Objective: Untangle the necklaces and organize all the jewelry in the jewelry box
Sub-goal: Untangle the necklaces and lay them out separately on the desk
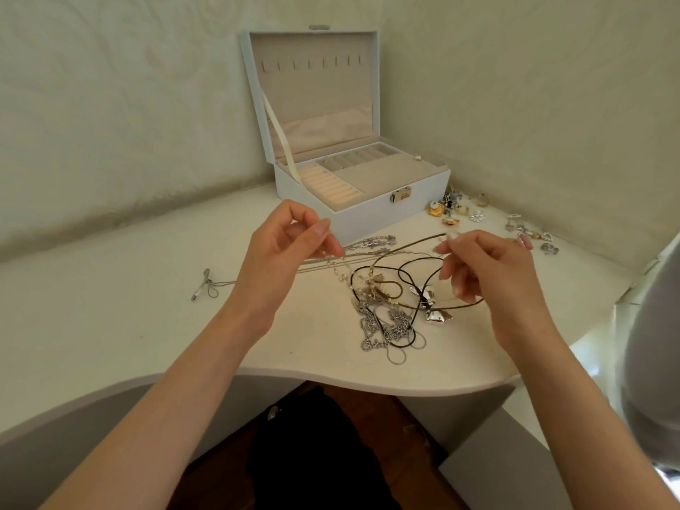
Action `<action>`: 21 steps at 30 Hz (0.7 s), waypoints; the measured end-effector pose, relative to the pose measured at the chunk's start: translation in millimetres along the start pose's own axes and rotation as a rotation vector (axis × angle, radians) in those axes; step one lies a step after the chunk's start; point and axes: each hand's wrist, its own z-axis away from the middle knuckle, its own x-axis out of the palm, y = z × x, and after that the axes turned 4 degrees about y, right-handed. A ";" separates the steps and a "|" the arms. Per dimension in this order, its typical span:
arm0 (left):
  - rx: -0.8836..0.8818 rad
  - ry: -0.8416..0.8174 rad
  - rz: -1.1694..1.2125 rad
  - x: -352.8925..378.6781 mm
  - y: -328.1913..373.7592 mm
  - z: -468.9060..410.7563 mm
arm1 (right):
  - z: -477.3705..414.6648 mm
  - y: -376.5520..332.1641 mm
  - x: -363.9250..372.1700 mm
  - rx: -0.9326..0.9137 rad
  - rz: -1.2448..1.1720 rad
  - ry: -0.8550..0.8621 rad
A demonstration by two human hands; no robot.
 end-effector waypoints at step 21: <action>-0.022 -0.329 -0.055 2.4 5.9 1.1 | 7.9 9.2 48.7 -0.403 0.915 -0.230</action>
